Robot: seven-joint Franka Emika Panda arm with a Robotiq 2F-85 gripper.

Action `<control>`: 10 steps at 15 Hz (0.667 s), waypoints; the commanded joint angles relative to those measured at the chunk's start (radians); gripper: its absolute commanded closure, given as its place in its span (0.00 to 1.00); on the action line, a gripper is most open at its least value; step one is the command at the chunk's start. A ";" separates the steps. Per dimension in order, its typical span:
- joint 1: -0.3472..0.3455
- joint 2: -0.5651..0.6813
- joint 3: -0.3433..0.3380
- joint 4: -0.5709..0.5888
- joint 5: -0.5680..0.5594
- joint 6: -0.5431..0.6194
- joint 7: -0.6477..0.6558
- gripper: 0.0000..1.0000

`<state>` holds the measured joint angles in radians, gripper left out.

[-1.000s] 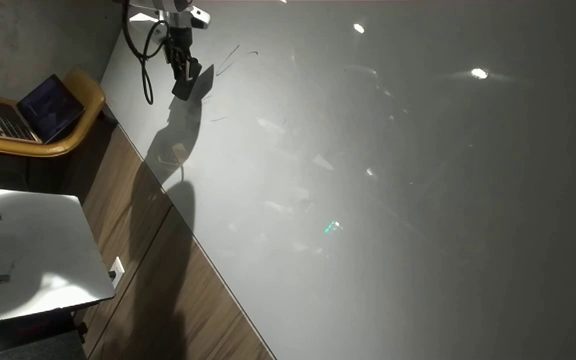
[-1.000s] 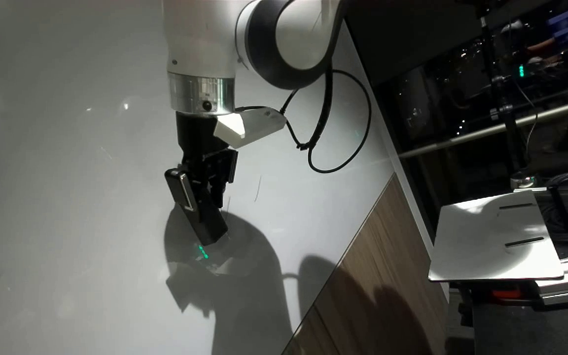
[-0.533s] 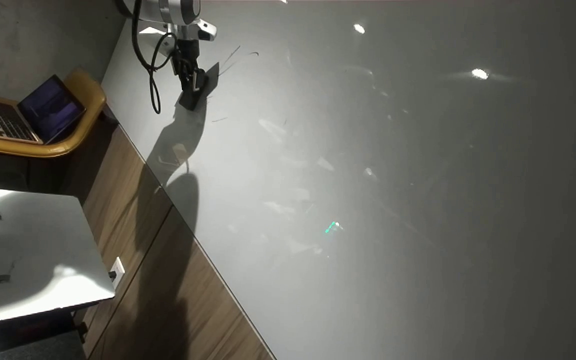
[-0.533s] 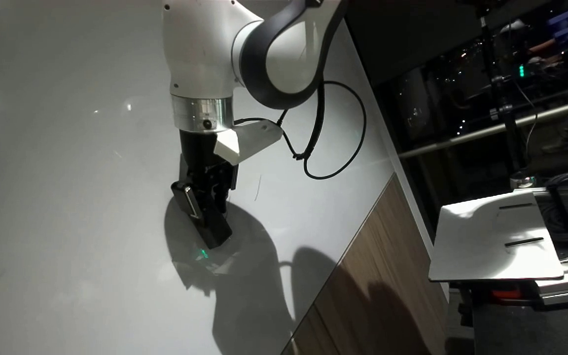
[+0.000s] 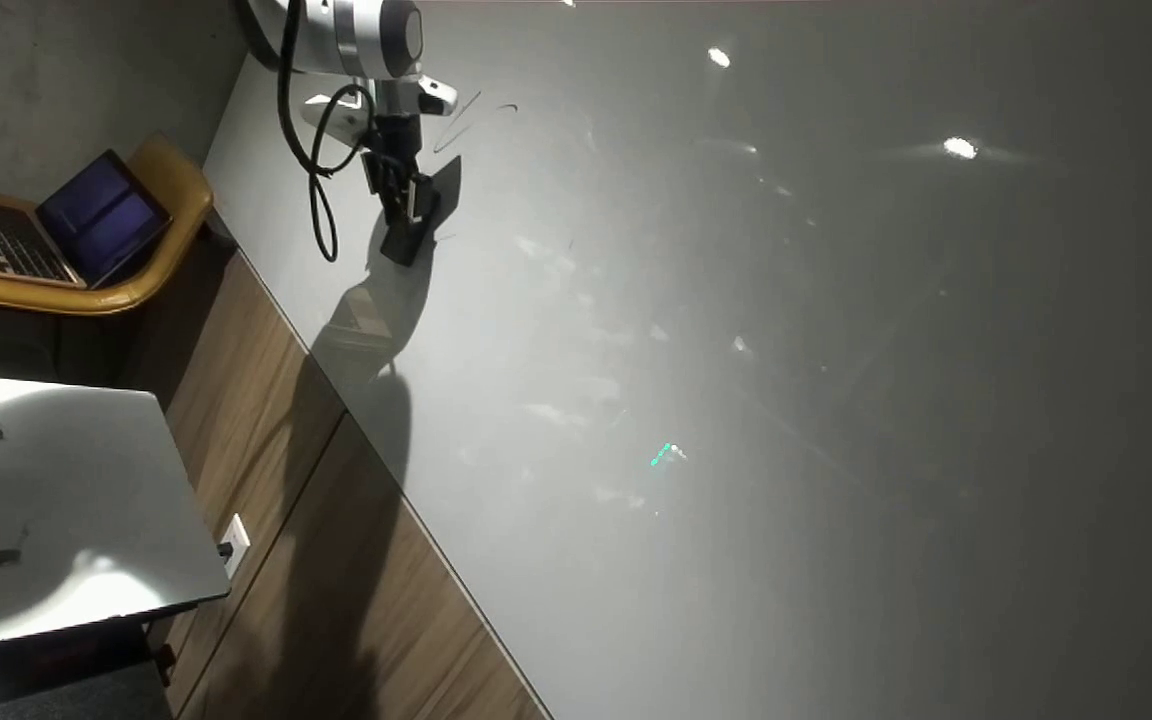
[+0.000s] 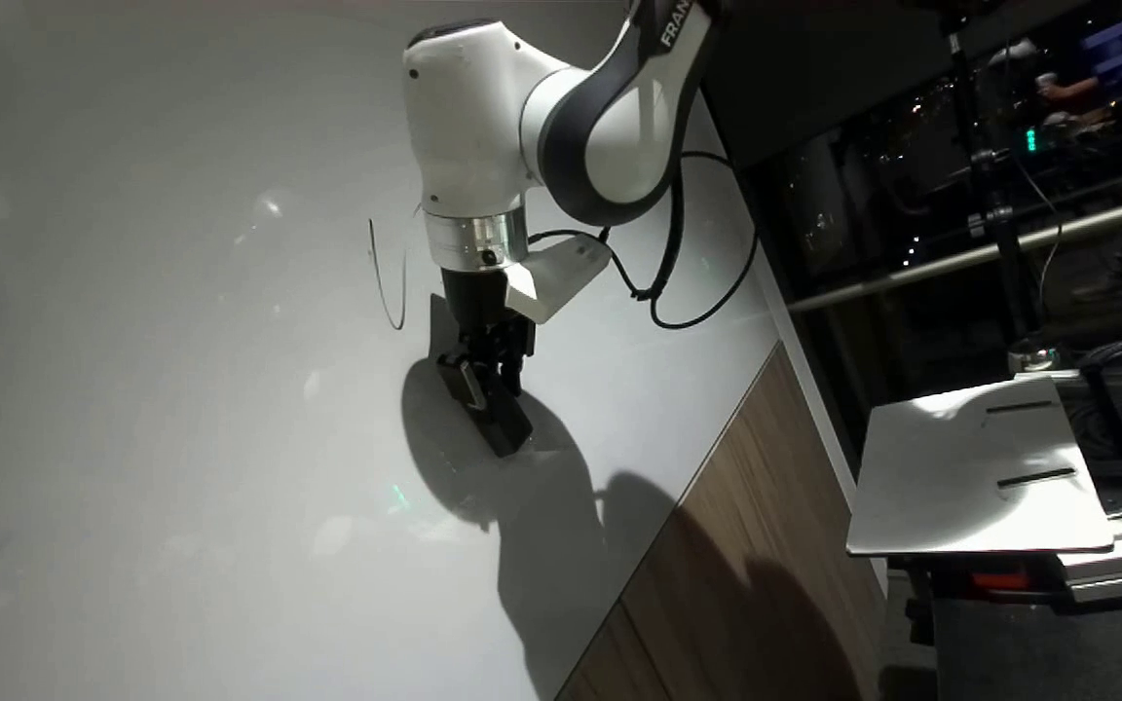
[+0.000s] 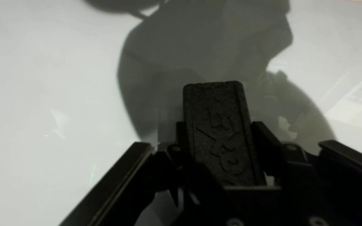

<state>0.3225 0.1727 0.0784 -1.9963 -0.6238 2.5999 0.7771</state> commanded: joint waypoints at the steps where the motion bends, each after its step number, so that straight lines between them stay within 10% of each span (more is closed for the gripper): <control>1: -0.079 -0.024 -0.068 -0.002 -0.094 0.022 -0.002 0.72; 10: -0.233 -0.212 -0.073 -0.122 0.029 0.014 -0.203 0.72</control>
<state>0.1424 0.0366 0.0182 -2.1335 -0.6487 2.6003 0.6904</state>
